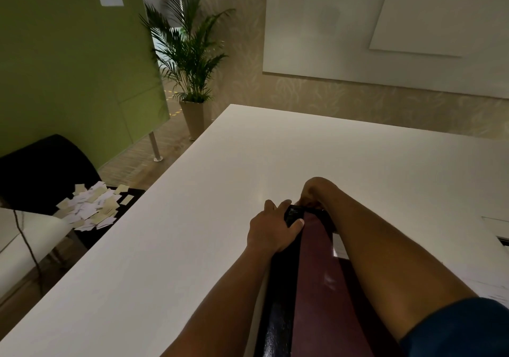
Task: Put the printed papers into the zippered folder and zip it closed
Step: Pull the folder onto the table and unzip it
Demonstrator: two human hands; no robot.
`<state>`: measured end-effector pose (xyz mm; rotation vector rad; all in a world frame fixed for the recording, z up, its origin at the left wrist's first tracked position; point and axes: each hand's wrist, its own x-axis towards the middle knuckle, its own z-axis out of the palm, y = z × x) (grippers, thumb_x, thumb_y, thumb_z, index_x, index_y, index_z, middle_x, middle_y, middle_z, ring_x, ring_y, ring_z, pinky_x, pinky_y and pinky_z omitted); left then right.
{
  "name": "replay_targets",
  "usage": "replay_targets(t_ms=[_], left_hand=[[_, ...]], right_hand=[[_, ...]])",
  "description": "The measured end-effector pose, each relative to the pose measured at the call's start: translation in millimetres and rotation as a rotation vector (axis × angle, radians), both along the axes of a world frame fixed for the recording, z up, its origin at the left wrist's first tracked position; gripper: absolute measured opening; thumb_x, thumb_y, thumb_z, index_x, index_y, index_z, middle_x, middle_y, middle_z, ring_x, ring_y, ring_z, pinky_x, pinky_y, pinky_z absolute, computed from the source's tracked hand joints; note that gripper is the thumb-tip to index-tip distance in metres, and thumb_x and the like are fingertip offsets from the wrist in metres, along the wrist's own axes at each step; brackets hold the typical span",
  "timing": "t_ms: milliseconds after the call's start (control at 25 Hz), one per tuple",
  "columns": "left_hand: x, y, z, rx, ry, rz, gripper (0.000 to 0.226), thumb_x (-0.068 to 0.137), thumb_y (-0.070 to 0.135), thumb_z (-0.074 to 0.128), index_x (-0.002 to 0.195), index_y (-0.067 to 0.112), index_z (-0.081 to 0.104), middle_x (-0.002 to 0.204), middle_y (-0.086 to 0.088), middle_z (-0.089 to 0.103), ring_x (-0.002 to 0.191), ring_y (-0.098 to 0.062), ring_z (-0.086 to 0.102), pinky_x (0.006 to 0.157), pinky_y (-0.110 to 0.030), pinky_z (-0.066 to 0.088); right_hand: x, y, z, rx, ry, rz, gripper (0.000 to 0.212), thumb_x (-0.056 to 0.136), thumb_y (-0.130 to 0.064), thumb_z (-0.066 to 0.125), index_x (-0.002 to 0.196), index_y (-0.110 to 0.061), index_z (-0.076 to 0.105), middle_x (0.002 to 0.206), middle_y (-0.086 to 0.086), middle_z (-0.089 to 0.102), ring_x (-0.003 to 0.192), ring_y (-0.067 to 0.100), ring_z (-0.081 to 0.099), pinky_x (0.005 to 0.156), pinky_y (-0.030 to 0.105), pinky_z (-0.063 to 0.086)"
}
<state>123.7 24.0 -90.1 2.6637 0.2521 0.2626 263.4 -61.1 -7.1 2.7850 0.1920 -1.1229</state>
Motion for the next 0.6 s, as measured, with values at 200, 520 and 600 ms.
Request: replay_targets(t_ms=[200,520,600], left_hand=[[-1.0,0.1,0.4,0.007,-0.012,0.000,0.072,0.082,0.074,0.033,0.143,0.037,0.033,0.129,-0.004,0.048,0.100,-0.028,0.064,0.083,-0.038,0.050],[-0.1,0.6,-0.8,0.031,-0.019,0.020,0.073,0.082,0.075,0.032,0.138,0.029,0.039,0.125,-0.003,0.050,0.095,-0.026,0.063,0.076,-0.036,0.049],[0.0,1.1,-1.5,0.031,-0.018,0.006,0.072,0.083,0.074,0.032,0.142,0.034,0.035,0.129,-0.004,0.049,0.098,-0.027,0.064,0.079,-0.037,0.050]], right_hand=[[0.2,-0.9,4.0,-0.013,0.055,0.010,0.054,0.098,-0.049,0.048,0.128,-0.005,0.057,0.137,0.011,0.058,0.100,0.022,0.056,0.090,0.034,0.044],[0.6,7.6,3.1,0.024,0.116,-0.029,0.042,0.095,-0.034,0.059,0.125,-0.004,0.062,0.126,0.009,0.064,0.118,0.023,0.060,0.105,0.035,0.044],[2.0,5.6,0.1,0.064,0.116,-0.060,0.027,0.096,-0.028,0.057,0.107,-0.004,0.066,0.106,0.009,0.065,0.096,0.021,0.061,0.097,0.033,0.047]])
